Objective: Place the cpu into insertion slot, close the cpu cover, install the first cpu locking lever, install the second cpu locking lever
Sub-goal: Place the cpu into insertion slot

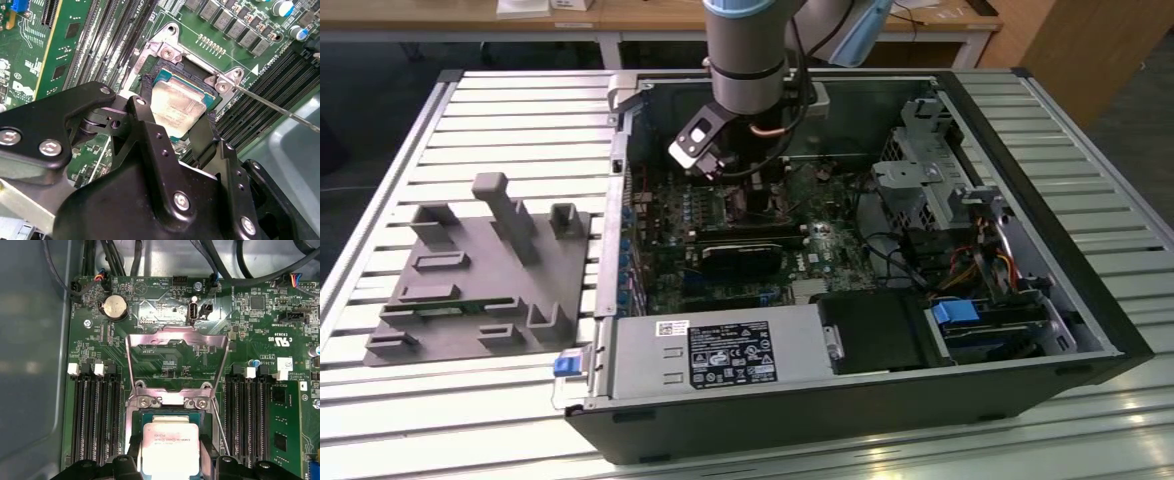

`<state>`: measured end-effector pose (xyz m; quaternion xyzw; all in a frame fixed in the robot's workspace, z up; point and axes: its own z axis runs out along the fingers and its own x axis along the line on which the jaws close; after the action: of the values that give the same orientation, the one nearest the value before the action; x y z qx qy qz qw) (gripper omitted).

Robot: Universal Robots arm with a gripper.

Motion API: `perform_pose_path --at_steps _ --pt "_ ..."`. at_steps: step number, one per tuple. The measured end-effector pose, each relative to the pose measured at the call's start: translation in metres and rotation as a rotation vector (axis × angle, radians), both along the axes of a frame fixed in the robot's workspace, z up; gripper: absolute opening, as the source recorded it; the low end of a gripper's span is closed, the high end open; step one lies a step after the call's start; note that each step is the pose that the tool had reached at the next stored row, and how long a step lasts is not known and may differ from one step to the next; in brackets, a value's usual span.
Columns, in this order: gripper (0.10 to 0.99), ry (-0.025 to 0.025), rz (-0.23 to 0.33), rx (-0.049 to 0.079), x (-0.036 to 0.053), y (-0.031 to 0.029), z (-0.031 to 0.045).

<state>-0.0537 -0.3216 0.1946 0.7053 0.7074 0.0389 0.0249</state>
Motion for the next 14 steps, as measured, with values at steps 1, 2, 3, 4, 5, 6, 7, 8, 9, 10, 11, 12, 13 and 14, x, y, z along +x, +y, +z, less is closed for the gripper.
perform_pose_path --at_steps 1,2,3,4,5,6,7,8,9,10,11,12,13,14 --pt "0.541 0.0 0.0 0.0 -0.0002 0.0 -0.0003" --pt "0.541 0.0 0.0 0.0 -0.0002 0.0 -0.0006" --pt "0.541 0.0001 0.0 0.0 -0.0002 0.0 -0.0007" --pt "0.541 0.0 0.0 0.0 -0.0003 0.0 -0.0007" --pt "0.541 0.0001 0.0 0.0 -0.0003 0.0 -0.0007" --pt "0.541 0.0 0.0 0.0 -0.0003 0.0 -0.0007" --pt "0.541 0.0 0.0 0.0 -0.0003 0.0 -0.0008" --pt "0.541 0.0 0.0 0.0 -0.0003 0.0 -0.0008" --pt "0.541 0.0 0.0 0.0 -0.0003 0.0 -0.0008" --pt "0.541 0.0 0.0 0.0 -0.0003 0.0 -0.0008" --pt "0.541 0.0 0.0 0.0 -0.0003 0.0 -0.0008" --pt "0.549 0.0 0.0 0.0 -0.0003 0.0 -0.0008" --pt "0.549 0.0 0.0 0.0 -0.0003 0.0 -0.0008" --pt "0.612 0.0 0.0 0.0 -0.0003 0.0001 -0.0009"
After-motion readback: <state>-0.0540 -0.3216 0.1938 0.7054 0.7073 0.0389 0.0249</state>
